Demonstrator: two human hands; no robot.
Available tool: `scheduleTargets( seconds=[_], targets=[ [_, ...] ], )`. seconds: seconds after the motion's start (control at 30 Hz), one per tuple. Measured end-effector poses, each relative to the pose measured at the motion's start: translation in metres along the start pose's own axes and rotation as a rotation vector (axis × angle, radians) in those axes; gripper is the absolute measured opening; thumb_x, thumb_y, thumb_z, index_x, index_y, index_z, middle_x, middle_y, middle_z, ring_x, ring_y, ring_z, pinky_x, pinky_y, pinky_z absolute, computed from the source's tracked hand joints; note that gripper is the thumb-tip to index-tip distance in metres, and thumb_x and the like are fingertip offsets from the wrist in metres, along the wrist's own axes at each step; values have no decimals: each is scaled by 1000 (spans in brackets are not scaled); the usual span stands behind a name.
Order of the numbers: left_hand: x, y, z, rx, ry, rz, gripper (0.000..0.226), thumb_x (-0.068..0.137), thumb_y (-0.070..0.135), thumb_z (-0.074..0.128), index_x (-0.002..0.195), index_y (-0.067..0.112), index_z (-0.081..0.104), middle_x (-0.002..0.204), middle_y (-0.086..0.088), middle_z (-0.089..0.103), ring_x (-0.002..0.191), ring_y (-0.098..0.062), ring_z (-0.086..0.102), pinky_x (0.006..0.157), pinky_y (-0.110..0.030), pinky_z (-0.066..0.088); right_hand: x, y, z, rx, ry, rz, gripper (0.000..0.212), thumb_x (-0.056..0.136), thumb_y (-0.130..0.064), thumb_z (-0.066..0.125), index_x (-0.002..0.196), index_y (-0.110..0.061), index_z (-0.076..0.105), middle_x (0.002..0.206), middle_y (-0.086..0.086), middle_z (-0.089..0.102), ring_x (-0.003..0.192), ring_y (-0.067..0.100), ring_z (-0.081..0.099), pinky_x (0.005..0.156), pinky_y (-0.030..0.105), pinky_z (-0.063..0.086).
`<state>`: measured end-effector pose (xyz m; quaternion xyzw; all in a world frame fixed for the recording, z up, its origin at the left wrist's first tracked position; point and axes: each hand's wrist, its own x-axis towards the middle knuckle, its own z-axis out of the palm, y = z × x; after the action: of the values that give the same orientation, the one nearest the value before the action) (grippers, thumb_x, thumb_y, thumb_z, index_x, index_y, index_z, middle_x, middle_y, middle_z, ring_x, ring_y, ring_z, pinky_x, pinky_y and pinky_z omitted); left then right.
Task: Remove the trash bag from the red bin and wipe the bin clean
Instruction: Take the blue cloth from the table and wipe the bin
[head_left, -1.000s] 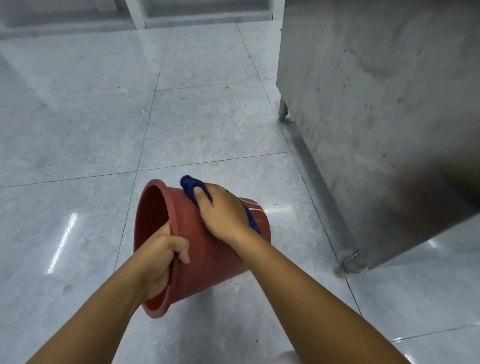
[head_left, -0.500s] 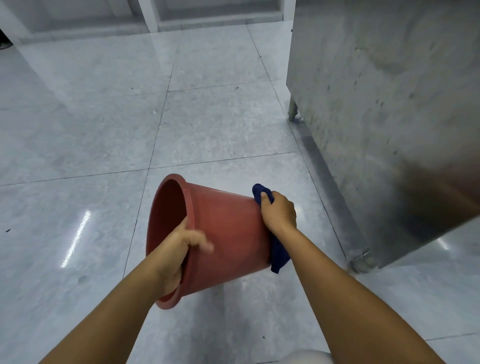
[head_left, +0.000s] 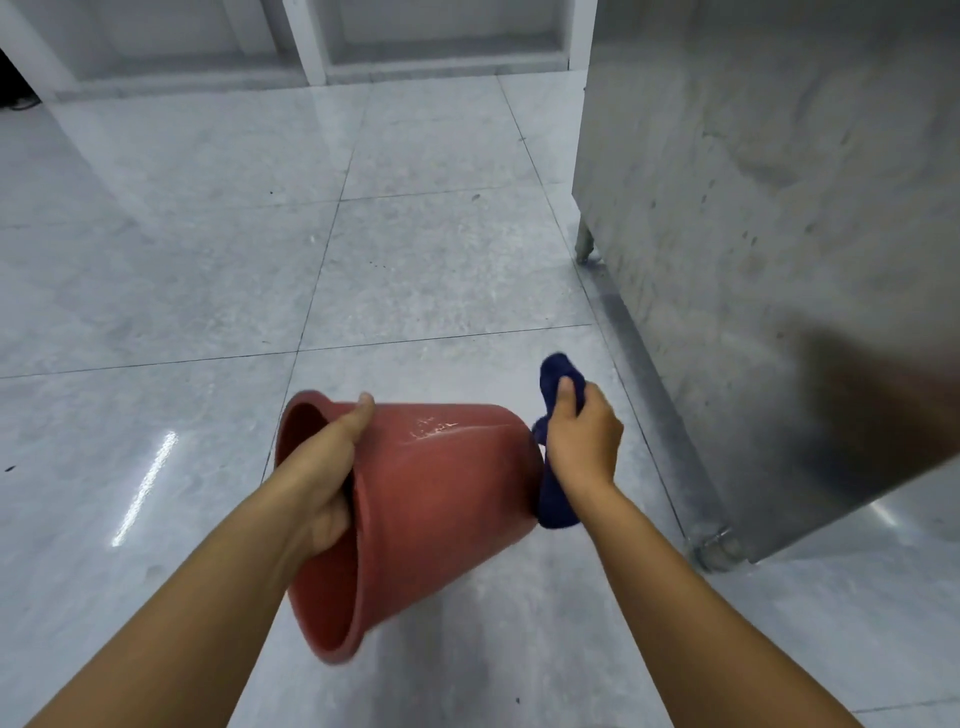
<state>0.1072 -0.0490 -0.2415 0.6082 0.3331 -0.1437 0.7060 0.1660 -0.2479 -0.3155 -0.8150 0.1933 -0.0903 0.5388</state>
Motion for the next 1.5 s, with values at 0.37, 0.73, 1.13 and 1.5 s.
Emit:
scheduleTargets(
  seconds=[0.37, 0.73, 1.13, 1.5],
  targets=[
    [-24, -16, 36, -328, -123, 243, 46, 100, 39, 23, 133, 17, 47, 135, -6, 52, 127, -18, 46, 119, -38, 18, -94, -71, 71, -3, -586, -353, 52, 99, -44, 20, 137, -19, 45, 148, -1, 45, 144, 14, 24, 121, 43, 3],
    [-8, -31, 2, -202, -8, 51, 47, 93, 58, 32, 110, 23, 59, 102, -3, 72, 92, -17, 68, 65, -33, 50, -49, -22, 69, -239, -396, -310, 45, 97, -44, 34, 133, -23, 51, 148, -4, 44, 142, 16, 29, 118, 51, 12],
    [-12, -47, -6, -248, -76, 84, 40, 70, 1, 38, 42, 15, 62, 48, -1, 56, 41, -12, 55, 43, -27, 53, -2, 38, 35, 72, -92, 118, 32, 100, -39, 36, 96, -15, 57, 87, -2, 62, 87, 21, 59, 69, 23, 40],
    [-17, -49, 3, -101, -113, 133, 39, 68, -8, 40, 83, 16, 68, 73, -14, 61, 64, -24, 59, 59, -32, 48, -85, -87, 36, 192, -353, -267, 33, 93, -45, 48, 74, -19, 57, 64, -9, 60, 61, -2, 56, 60, 19, 45]
  ],
)
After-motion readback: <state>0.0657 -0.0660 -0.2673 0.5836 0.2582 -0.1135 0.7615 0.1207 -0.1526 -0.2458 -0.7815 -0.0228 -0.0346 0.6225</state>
